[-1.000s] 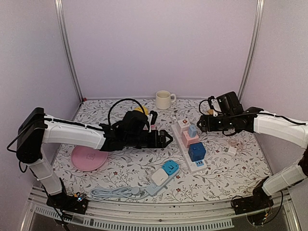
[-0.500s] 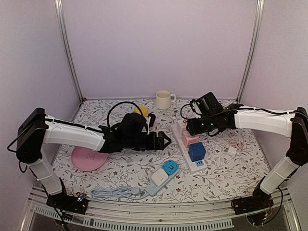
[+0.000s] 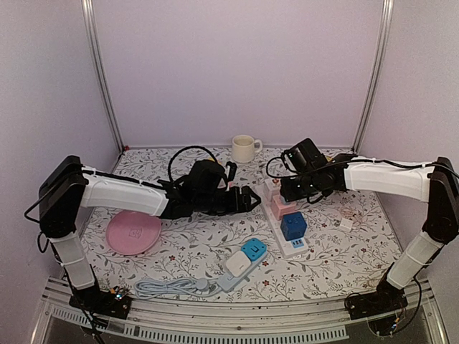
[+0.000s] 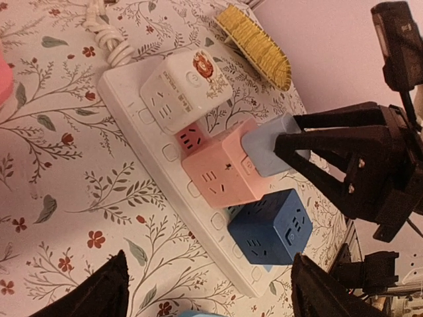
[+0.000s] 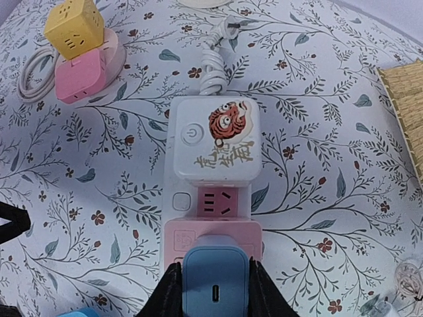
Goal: Pull the plug off the socket
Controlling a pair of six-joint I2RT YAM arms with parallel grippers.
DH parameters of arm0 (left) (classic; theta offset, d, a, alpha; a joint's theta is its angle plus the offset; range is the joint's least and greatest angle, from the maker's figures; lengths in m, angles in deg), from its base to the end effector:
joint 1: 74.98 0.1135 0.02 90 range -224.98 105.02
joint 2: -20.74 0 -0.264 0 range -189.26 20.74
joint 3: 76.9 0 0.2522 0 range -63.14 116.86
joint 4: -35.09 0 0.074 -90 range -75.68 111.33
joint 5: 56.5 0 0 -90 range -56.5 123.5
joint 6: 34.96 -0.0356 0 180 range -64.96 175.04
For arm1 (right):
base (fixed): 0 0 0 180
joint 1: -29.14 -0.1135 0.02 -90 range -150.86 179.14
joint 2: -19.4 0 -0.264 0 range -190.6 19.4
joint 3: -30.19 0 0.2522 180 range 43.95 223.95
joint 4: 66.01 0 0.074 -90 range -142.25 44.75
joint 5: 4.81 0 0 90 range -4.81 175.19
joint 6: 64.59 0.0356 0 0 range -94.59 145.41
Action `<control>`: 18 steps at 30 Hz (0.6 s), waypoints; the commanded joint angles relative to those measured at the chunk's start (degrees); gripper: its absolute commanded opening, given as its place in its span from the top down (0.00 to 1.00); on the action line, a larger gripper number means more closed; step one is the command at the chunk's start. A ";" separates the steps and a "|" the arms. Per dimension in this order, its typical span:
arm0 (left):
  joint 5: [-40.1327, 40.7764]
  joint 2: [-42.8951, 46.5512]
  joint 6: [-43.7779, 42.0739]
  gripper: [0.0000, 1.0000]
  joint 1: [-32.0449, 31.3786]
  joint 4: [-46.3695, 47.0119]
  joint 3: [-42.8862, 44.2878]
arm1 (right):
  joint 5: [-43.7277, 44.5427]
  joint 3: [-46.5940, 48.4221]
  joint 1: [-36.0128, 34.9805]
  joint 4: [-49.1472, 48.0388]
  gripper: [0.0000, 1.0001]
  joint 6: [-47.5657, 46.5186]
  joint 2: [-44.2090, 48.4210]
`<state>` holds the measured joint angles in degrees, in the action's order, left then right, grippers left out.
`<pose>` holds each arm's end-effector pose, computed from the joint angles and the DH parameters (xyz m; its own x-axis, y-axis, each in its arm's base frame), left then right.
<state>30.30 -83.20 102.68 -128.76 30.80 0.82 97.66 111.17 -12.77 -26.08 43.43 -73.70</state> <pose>0.2372 -0.3273 0.2027 -0.8183 -0.1313 -0.5596 0.3402 0.6740 -0.6557 0.2639 0.2266 0.2384 -0.7292 -0.2487 -0.6375 -0.3447 0.9383 0.0283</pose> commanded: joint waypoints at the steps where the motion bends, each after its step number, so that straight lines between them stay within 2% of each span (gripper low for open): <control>1: -0.88 -3.28 -0.08 0.16 0.68 0.11 3.94 | 0.37 0.69 -1.75 1.67 0.79 1.05 -0.19; 3: -1.02 -4.58 0.01 0.16 0.64 0.15 5.12 | 0.19 0.59 -2.65 1.84 0.85 1.91 0.43; 8: -1.37 -7.44 0.89 0.17 0.62 0.68 6.48 | 0.32 0.09 -4.77 2.66 0.91 3.69 2.08; 18: -1.92 -11.94 2.26 0.17 0.10 2.08 7.33 | 0.56 -1.84 -7.30 3.15 0.95 6.22 4.59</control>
<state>29.03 -93.28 104.38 -128.69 31.78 6.75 99.30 110.01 -18.87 -23.17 48.15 -71.56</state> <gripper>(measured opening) 0.829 0.292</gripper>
